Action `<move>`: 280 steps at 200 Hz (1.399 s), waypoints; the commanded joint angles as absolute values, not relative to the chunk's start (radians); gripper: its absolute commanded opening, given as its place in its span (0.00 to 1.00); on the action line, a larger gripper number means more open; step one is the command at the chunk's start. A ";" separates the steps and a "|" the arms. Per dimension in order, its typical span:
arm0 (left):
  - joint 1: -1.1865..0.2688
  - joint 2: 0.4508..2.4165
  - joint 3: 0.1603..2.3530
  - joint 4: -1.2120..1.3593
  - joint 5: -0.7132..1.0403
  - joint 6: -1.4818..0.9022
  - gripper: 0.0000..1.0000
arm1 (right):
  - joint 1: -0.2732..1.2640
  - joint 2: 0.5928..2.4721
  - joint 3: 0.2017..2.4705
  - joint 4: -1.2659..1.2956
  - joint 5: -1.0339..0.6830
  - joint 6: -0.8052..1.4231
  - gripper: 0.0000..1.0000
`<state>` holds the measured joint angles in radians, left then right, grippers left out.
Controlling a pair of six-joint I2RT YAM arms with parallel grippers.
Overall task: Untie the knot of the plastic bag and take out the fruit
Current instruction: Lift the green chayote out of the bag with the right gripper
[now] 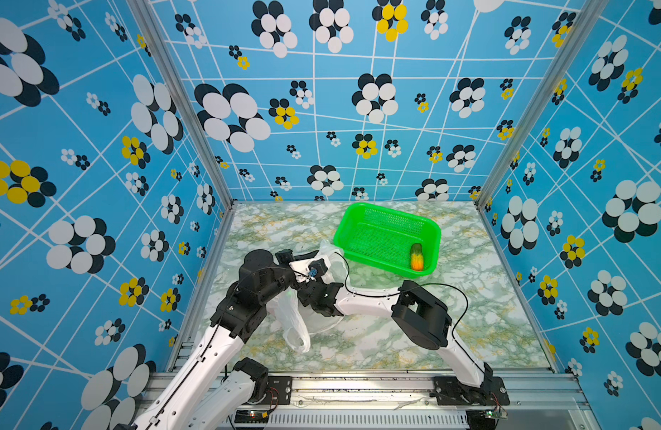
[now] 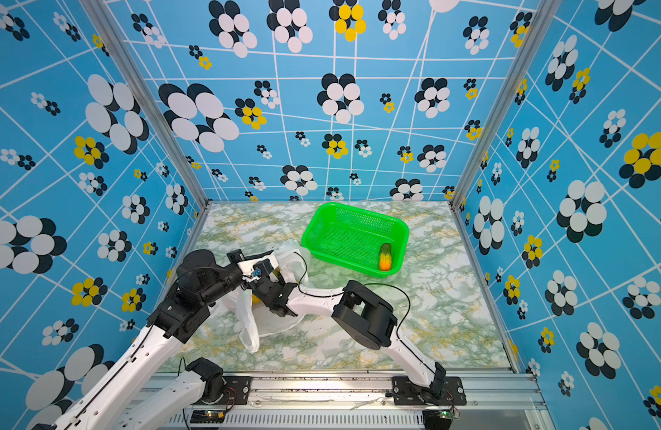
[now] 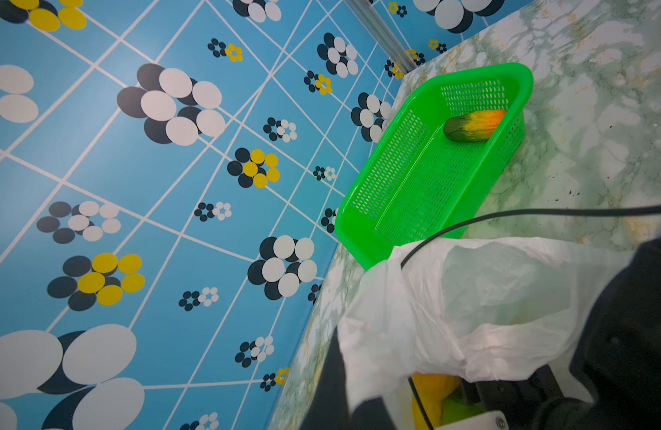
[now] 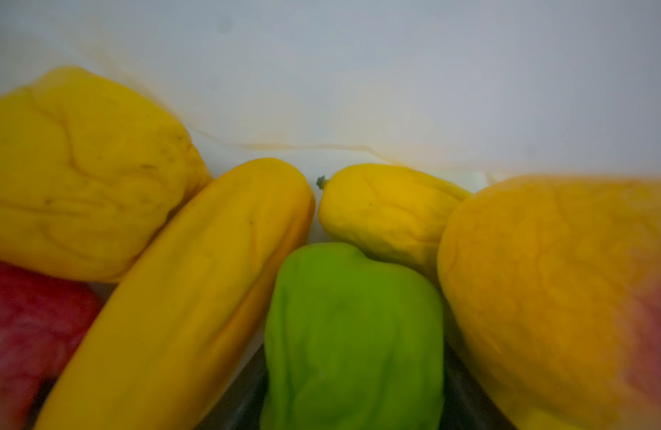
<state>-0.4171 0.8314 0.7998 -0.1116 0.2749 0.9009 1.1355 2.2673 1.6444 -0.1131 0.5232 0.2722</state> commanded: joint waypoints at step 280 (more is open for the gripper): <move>-0.308 0.946 0.897 -0.133 0.207 0.763 0.00 | 1.175 1.207 0.970 0.203 0.931 0.124 0.32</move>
<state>-0.3149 0.9501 0.8787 -0.1280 0.1909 0.7769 1.2053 1.2758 0.9939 0.1734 0.8783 0.1440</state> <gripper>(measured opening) 0.041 0.569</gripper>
